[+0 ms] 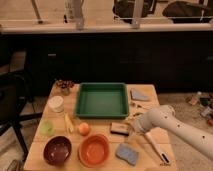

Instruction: Wipe purple bowl with eraser

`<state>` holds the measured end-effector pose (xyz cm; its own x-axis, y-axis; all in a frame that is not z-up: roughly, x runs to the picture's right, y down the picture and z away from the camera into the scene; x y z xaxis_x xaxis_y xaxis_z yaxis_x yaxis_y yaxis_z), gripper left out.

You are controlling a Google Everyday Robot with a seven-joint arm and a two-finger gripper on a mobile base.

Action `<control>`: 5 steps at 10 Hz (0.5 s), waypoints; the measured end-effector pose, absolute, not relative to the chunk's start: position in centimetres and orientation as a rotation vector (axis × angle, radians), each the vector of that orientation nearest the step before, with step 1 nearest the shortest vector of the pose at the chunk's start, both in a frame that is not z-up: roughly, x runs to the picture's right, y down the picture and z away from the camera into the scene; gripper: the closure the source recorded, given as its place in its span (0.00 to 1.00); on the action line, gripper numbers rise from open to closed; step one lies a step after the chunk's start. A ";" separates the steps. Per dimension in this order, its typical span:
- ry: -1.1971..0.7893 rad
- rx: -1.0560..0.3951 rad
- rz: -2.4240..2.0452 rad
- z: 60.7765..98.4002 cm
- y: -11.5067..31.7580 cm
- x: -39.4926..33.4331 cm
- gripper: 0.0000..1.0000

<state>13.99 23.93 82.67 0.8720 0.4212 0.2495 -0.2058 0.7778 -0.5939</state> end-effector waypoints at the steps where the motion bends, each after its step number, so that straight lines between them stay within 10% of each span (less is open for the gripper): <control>1: -0.384 -0.590 0.342 82.7 23.9 13.8 0.26; 5: -0.382 -0.598 0.338 83.1 24.2 13.6 0.63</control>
<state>13.59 24.22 83.06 0.8764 0.4127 0.2481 -0.1958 0.7761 -0.5994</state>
